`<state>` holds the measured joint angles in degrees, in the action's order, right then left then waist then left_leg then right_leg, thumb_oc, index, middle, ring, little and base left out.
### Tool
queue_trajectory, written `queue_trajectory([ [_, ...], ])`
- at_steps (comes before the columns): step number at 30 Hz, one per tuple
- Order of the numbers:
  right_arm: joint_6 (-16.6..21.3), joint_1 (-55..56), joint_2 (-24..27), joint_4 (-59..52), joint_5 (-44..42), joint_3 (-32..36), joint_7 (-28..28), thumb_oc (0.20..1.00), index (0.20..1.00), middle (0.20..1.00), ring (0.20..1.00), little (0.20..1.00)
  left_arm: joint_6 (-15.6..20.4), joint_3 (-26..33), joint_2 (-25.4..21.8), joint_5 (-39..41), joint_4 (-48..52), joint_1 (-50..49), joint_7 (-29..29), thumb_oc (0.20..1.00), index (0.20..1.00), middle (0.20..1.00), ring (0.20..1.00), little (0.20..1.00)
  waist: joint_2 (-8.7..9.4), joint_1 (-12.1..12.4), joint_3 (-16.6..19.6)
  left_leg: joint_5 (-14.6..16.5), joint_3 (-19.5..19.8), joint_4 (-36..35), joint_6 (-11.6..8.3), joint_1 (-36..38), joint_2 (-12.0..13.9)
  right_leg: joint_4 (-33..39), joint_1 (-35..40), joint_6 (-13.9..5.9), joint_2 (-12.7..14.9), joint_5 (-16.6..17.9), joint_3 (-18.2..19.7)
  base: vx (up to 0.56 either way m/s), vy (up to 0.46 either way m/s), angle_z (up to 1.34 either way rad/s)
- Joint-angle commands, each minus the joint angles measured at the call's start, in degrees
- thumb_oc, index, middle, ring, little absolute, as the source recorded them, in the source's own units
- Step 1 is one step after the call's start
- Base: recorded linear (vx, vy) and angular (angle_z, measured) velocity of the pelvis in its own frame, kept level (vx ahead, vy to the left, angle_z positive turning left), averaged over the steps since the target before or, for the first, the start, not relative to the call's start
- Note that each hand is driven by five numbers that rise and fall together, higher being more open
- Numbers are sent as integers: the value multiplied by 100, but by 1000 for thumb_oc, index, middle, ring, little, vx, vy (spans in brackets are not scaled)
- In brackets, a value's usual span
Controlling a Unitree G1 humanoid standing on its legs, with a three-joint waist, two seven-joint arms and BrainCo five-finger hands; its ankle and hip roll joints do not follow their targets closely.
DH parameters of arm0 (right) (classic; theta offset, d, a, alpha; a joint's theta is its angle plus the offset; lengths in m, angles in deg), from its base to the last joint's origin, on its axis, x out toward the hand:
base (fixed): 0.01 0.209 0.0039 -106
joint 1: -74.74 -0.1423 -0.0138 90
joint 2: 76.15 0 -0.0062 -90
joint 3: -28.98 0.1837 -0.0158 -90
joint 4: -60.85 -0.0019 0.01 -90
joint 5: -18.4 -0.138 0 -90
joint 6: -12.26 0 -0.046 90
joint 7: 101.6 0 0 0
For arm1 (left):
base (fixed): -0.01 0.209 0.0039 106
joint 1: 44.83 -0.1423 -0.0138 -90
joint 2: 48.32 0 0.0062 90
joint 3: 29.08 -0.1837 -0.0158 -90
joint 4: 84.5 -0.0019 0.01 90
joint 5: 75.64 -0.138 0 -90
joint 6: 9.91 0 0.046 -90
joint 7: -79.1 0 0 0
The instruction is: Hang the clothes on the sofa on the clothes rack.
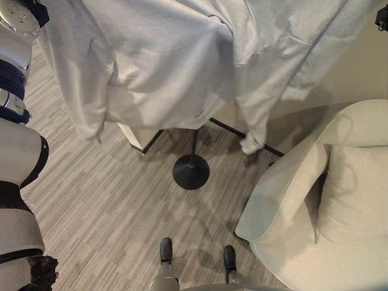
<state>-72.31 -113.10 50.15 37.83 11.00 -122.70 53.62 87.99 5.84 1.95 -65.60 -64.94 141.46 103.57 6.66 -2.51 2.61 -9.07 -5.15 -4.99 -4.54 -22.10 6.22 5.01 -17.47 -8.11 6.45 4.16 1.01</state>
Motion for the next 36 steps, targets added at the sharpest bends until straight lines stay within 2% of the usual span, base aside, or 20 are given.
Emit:
queue_trajectory([
  [1, 1, -1011, 364, 456, -136, 184, -244, 200, 200, 200, 200, 200, 141, 9, -41, -120, -357, 1286, 218, 200, 200, 200, 200, 200, -168, 256, -701, 536, 108, -1, -106, 538, -471, -1, 232, -395, -276, 111, 337, 0, 0, 0],
  [10, -75, -953, 47, 512, 129, 98, -240, 200, 200, 200, 200, 200, 141, -217, 285, -222, -306, 1577, 218, 200, 200, 200, 200, 200, -246, 236, -834, 490, 52, -1, -116, 435, -494, -1, 70, -388, -278, 145, 289, -26, 21, -2],
  [17, -101, 205, -286, 424, 247, 683, -95, 200, 200, 200, 200, 200, 130, 325, 722, -511, -132, 661, 211, 200, 200, 200, 200, 200, -270, 256, -1043, 439, 85, -1, -77, 383, -514, -1, 35, -348, -299, 159, 287, -42, -5, 0],
  [22, -61, 572, -443, 443, 211, 950, -49, 200, 200, 200, 200, 200, 65, 431, 881, -710, -297, 369, 139, 200, 200, 200, 200, 200, -257, 251, -1173, 392, 97, -1, -70, 323, -502, -1, -20, -323, -312, 175, 278, -30, -13, 0],
  [28, -31, 533, -335, 453, 49, 1055, -136, 200, 200, 200, 200, 200, 36, 445, 753, -690, -384, 405, 158, 200, 200, 200, 200, 200, -230, 247, -1202, 360, 96, -1, -79, 279, -490, -1, -70, -314, -334, 187, 259, -6, -3, 0],
  [31, 89, 498, 46, 85, -81, 1131, -282, 200, 200, 200, 200, 200, 91, 503, 506, -616, -100, 447, 255, 200, 200, 200, 200, 200, -230, 233, -1126, 396, 81, -1, -75, 338, -485, -1, -5, -319, -334, 136, 256, 10, 0, 1],
  [36, 127, 533, 280, -111, -102, 1212, -306, 200, 200, 200, 200, 200, 105, 510, 418, -639, 27, 464, 274, 200, 200, 200, 200, 200, -239, 223, -1067, 437, 58, -1, -75, 422, -480, -1, 62, -320, -326, 99, 240, 0, 0, 0],
])
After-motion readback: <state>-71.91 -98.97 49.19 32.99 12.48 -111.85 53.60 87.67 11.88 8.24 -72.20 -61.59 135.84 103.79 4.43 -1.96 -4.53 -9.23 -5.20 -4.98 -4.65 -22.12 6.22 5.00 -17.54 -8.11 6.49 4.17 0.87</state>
